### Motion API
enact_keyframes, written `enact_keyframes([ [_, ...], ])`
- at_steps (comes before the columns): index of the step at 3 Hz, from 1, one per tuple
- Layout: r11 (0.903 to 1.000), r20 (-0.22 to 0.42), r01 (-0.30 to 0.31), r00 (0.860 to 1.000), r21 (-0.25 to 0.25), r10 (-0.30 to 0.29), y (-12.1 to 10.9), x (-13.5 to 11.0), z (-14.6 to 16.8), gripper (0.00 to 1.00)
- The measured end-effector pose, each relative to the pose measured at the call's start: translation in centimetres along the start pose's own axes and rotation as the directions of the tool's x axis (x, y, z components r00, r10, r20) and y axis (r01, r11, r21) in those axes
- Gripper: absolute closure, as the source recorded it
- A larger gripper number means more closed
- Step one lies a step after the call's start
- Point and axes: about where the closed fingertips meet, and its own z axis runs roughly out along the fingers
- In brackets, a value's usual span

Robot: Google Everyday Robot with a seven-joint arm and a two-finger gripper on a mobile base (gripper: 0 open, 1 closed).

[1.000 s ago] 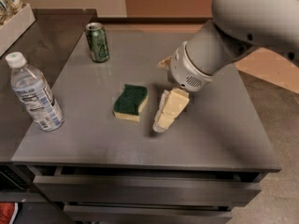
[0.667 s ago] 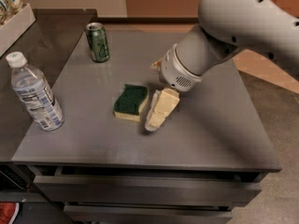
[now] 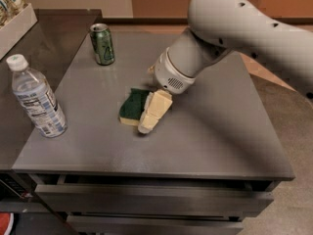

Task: Move sponge near green can

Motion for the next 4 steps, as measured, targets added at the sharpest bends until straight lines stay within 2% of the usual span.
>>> enact_keyframes([
  [1,0.9996,0.003,-0.016,1.000,-0.024,0.016,-0.3,-0.4,1.3,0.00],
  [2,0.9984,-0.003,-0.025,1.000,-0.051,0.025,-0.2,-0.3,2.3,0.17],
  [4,0.9974,0.000,-0.029,1.000,-0.065,0.029,0.0,-0.3,2.5,0.64],
])
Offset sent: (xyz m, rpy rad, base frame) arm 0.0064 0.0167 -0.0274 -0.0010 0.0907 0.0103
